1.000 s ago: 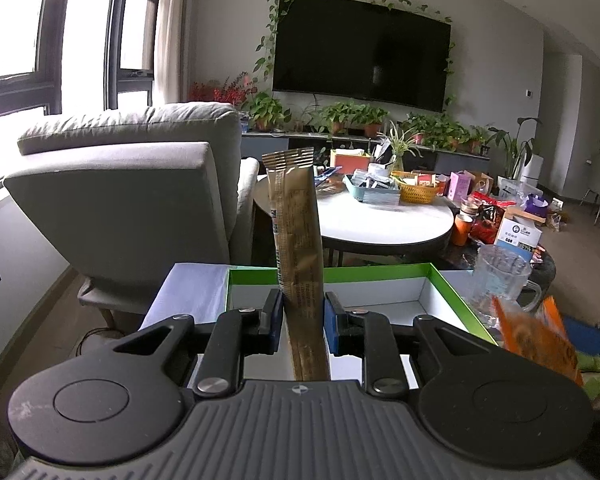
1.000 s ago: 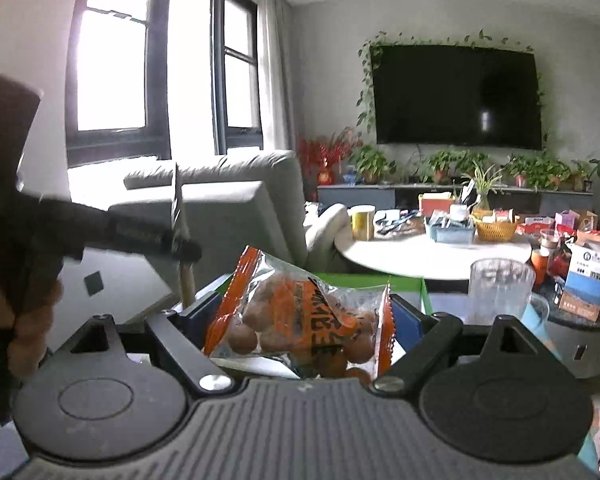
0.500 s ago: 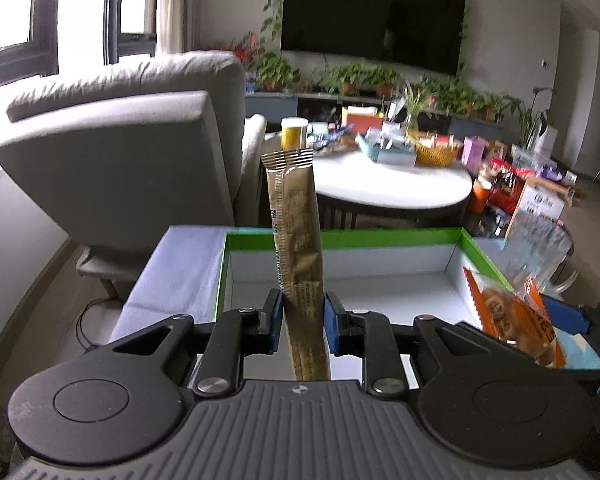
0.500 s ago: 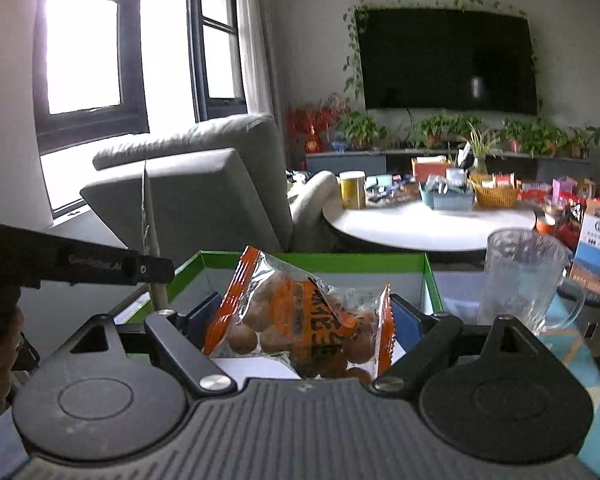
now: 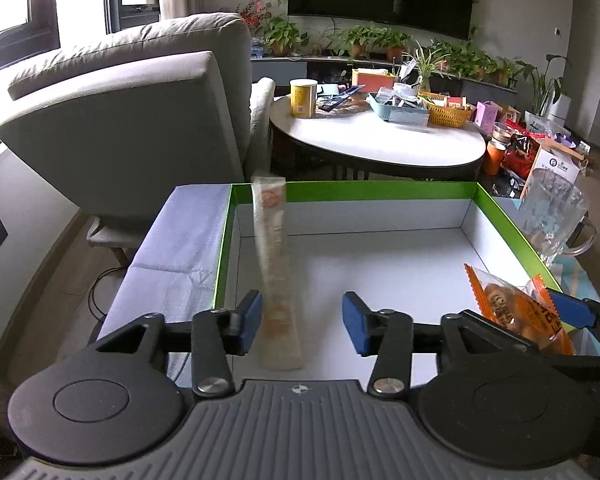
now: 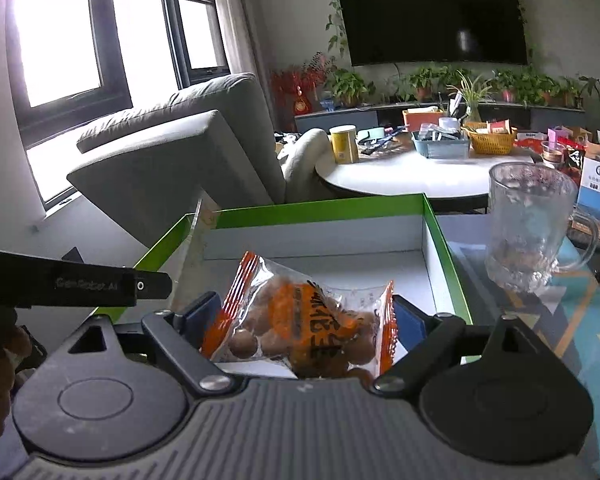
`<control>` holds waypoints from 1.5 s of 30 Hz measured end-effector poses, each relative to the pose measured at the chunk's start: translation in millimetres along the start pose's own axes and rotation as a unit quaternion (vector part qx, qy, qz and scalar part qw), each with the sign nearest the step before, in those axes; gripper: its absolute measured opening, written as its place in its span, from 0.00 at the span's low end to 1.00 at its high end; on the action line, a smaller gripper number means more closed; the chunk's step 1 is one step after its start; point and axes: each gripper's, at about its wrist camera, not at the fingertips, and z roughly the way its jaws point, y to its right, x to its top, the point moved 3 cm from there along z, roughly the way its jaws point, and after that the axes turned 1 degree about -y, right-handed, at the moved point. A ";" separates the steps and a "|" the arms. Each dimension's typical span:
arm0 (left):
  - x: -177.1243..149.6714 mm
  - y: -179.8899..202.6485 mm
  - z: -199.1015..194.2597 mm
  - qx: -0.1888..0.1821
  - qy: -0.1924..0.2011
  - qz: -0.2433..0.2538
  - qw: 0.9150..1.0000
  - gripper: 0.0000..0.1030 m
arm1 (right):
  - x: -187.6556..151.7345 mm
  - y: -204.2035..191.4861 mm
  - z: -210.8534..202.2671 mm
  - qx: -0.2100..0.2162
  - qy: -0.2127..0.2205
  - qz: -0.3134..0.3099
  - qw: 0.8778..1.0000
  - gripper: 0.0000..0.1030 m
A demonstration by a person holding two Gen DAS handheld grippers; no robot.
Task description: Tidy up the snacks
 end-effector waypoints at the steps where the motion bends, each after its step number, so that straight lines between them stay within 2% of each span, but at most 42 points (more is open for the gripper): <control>1: -1.2 -0.4 -1.6 0.002 0.000 0.001 1.000 0.43 | -0.9 -0.5 -0.9 -0.002 -0.001 0.000 1.000 0.82; 12: -19.5 -12.1 -24.9 0.007 -0.006 -0.015 1.000 0.43 | -14.3 -5.5 -13.9 -0.016 0.002 -0.017 1.000 0.82; 22: -43.3 -27.9 -44.0 0.005 -0.012 -0.023 1.000 0.43 | -25.9 0.2 -53.0 -0.023 0.023 -0.014 0.999 0.82; 28: -64.7 -32.4 -55.3 -0.027 -0.021 -0.006 0.999 0.46 | -41.3 10.4 -70.9 -0.038 0.014 -0.007 0.999 0.82; 32: -79.9 -24.0 -53.9 -0.051 -0.032 0.032 0.998 0.48 | -48.5 10.5 -80.3 -0.037 0.011 -0.005 0.999 0.82; 41: -94.0 -15.4 -29.4 -0.056 -0.062 0.056 0.995 0.49 | -61.8 -4.4 -91.6 -0.007 -0.001 -0.025 1.000 0.82; 45: -100.1 -11.1 -26.6 -0.058 -0.062 0.075 0.994 0.55 | -72.8 -11.9 -92.4 0.000 -0.016 -0.037 0.999 0.82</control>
